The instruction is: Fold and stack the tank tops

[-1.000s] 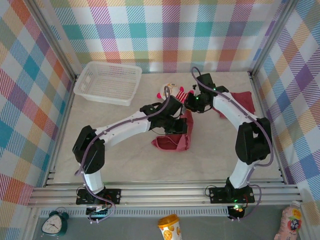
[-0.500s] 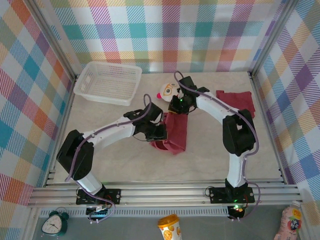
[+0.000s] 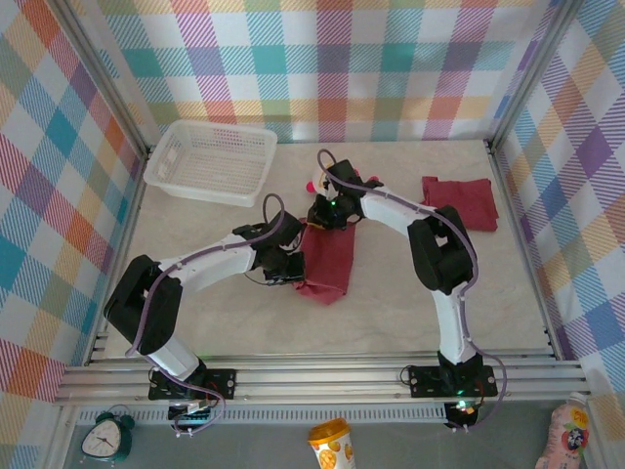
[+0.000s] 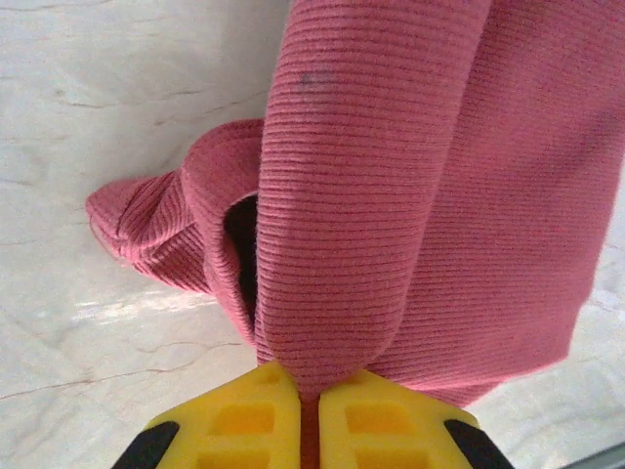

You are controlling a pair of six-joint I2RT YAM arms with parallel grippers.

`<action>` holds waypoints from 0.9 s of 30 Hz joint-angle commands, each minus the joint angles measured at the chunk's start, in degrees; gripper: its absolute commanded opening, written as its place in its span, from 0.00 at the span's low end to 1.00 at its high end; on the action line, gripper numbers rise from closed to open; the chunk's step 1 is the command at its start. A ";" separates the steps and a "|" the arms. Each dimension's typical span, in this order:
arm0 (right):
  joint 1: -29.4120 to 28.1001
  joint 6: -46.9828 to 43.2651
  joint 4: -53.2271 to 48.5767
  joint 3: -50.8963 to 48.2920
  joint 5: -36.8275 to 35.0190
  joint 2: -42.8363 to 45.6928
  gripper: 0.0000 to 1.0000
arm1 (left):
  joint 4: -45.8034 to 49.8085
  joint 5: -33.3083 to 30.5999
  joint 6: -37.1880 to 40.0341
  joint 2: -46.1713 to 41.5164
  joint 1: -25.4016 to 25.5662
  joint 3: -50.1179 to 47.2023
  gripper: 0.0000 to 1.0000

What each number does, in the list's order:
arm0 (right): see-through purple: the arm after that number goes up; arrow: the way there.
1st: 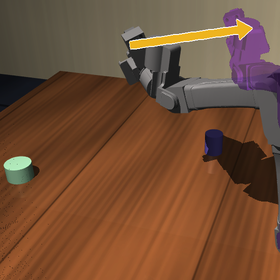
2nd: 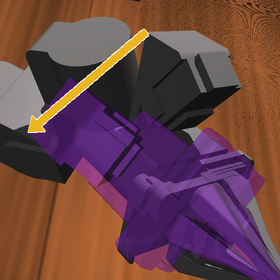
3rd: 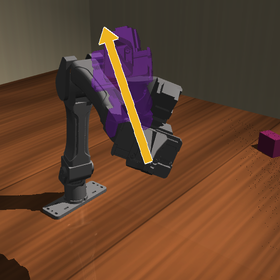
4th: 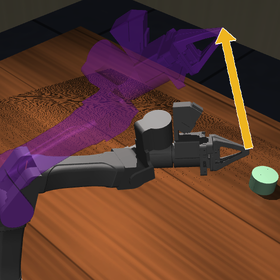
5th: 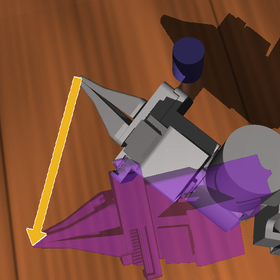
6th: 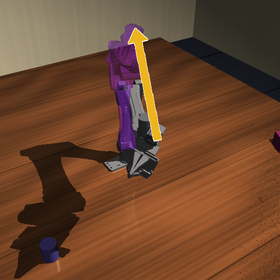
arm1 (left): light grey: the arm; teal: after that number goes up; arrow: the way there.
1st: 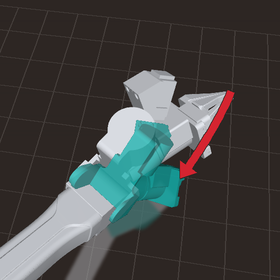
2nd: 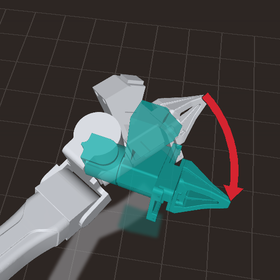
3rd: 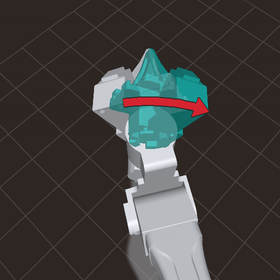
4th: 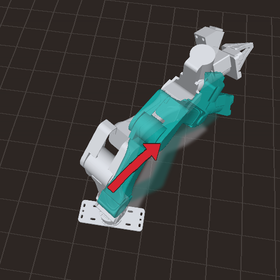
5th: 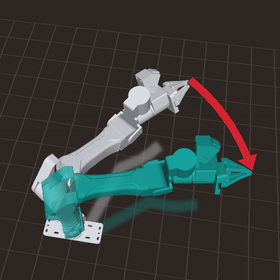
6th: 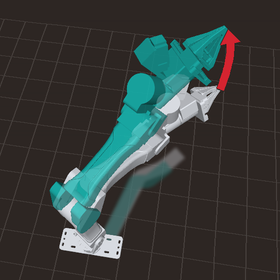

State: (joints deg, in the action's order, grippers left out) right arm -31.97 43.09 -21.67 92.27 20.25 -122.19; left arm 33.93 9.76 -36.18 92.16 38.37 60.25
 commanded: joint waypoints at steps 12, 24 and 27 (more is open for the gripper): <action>0.28 -8.04 1.90 3.91 0.53 0.07 0.42 | 9.90 -16.51 3.29 4.86 -2.32 4.07 0.26; 3.31 -27.91 -3.83 -5.38 0.53 5.13 0.45 | 10.17 -8.51 7.71 11.61 -8.27 8.66 0.33; 3.76 -30.14 -5.22 -5.95 0.01 3.90 0.42 | 11.29 -7.92 10.02 14.76 -9.01 10.49 0.32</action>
State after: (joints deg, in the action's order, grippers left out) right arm -28.60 18.33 -24.51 87.33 19.97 -117.58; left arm 42.39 -0.01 -29.36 104.20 30.22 69.06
